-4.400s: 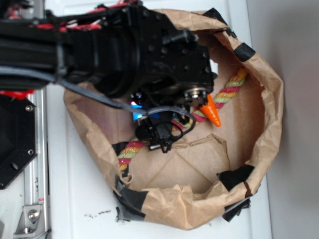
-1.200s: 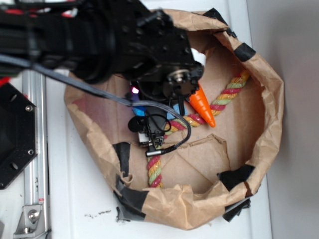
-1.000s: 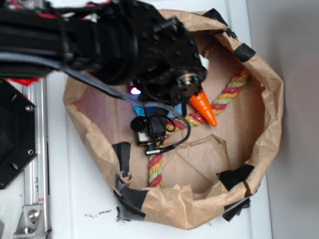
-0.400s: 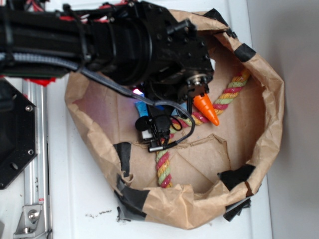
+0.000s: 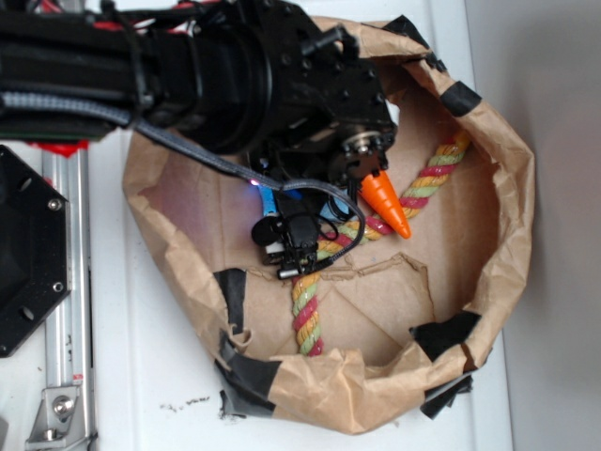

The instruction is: Grab the blue sponge.

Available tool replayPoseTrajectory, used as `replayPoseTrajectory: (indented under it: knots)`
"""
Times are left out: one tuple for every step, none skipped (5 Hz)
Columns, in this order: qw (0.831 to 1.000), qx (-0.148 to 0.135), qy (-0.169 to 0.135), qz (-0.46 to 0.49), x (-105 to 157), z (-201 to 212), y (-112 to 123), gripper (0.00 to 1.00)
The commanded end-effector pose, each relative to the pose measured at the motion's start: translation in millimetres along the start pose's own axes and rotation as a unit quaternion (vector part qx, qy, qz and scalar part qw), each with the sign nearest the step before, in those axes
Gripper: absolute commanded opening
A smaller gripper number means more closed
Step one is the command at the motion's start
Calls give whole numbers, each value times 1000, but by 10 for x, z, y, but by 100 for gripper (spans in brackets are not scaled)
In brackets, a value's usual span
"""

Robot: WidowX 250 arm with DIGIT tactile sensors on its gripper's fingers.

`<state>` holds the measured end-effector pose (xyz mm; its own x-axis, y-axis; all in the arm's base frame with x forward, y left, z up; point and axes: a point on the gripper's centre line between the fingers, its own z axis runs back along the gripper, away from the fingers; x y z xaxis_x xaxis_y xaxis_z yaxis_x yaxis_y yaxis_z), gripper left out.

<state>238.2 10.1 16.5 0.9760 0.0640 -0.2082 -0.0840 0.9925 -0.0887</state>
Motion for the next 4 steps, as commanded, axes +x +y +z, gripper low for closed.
replayPoseTrajectory:
  knots:
    - [997, 8, -70, -43, -183, 429, -67, 0]
    - [991, 21, -99, -89, -353, 725, -198, 0]
    - [989, 40, -104, -102, -451, 1162, -315, 0]
    - [991, 57, -69, -96, -348, 1206, -397, 0]
